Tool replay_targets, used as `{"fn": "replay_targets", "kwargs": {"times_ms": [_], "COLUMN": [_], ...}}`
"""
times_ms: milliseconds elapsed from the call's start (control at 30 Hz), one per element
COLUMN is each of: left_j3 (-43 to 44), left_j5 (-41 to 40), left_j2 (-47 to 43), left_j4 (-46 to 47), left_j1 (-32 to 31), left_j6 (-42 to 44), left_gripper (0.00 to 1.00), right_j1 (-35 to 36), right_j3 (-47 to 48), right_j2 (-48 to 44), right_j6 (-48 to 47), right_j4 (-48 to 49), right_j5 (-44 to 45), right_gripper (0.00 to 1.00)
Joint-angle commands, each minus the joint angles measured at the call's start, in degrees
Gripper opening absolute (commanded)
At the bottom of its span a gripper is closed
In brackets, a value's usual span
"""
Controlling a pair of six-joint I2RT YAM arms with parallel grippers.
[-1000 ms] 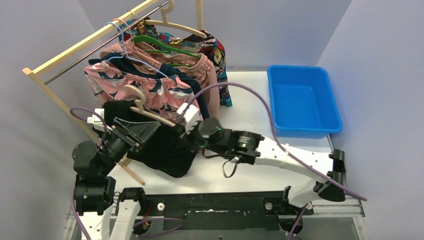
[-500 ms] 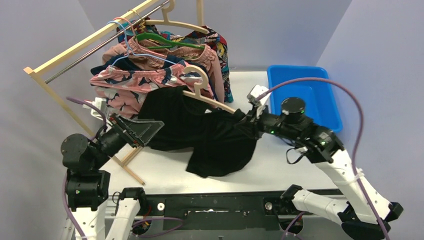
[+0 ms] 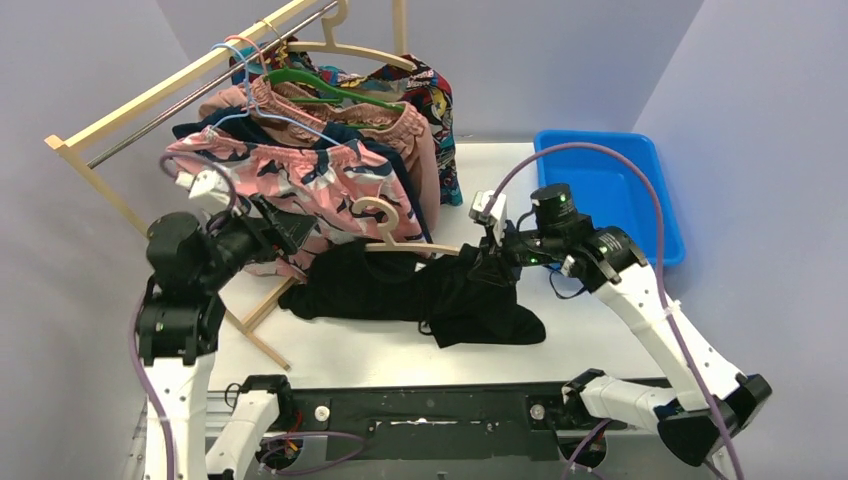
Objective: Remove the shorts from the hanger
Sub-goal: Move the clothes rod to the center of the board.
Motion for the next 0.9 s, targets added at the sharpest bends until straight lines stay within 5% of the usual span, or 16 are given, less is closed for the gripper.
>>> {"fn": "replay_targets", "kwargs": {"times_ms": [0, 200, 333, 633, 867], "left_j3": [3.2, 4.1, 1.9, 9.2, 2.9], "left_j5": [4.8, 17.6, 11.5, -17.4, -15.2], "left_j2": [6.2, 8.0, 8.7, 15.2, 13.8], "left_j4": [-0.7, 2.2, 1.3, -0.8, 9.8], "left_j1": [-0.3, -1.4, -7.8, -34.5, -36.4], "left_j6": [9.6, 11.3, 10.1, 11.5, 6.7], "left_gripper": [0.74, 0.72, 0.66, 0.65, 0.61], "right_j1": [-9.2, -13.5, -13.5, -13.0, -12.1], "right_j3": [2.5, 3.4, -1.3, -11.2, -13.5], "right_j2": [1.4, 4.0, 1.1, -5.7, -6.4], "right_j6": [-6.7, -9.9, -7.0, 2.1, 9.6], "right_j4": [3.9, 0.1, 4.6, 12.5, 20.1], "right_j5": [-16.5, -23.5, -28.0, -28.3, -26.9], "right_gripper": [0.00, 0.00, 0.01, 0.02, 0.04]}}
